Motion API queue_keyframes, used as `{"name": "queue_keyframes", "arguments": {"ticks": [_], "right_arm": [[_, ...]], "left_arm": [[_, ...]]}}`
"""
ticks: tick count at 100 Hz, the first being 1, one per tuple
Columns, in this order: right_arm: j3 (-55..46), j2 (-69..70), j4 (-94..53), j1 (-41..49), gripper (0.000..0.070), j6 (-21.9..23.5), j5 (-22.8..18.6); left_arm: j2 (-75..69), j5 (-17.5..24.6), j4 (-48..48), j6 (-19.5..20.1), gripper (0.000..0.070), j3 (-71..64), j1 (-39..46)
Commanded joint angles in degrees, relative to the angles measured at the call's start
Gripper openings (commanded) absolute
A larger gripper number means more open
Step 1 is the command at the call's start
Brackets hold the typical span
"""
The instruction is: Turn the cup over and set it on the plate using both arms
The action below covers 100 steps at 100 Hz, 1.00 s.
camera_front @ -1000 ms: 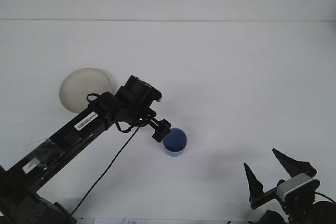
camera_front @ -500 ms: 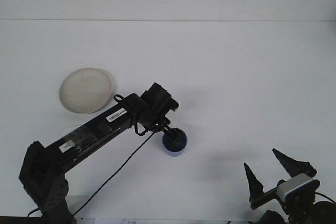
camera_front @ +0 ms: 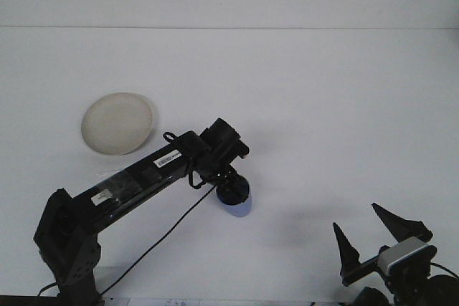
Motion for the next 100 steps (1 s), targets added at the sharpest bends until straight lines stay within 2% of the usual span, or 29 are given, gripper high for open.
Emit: {"name": "queue_keyframes", "arguments": {"ticks": [1,31,41,63,76,100], "right_arm": [[0.37,0.13,0.48,0.46,0.0617,-0.15,0.2],[0.37,0.13,0.48,0.46,0.0616,-0.11,0.2],[0.37,0.13,0.5,0.46,0.0616,-0.11,0.2],[0.37,0.13,0.55,0.46,0.0616,-0.13,0.2],[0.37,0.13,0.55,0.46,0.0616,-0.11,0.2],[0.37,0.13,0.57,0.46,0.0616,-0.11,0.17]], "left_arm": [[1.2,-0.07,0.09,0.37,0.0007,1.29,-0.5],[-0.55,-0.37,-5.75,1.64,0.0007,4.33,2.43],[-2.51,-3.76,-8.02,1.81,0.0007,6.75,5.42],[-7.02,-13.55,-10.51,1.51,0.0005,12.48,16.96],[-7.1,-14.1,-10.91,-0.11,0.0006,15.34,25.75],[-6.21,-15.04,-10.16,-0.07,0.0006,15.45,38.75]]}}
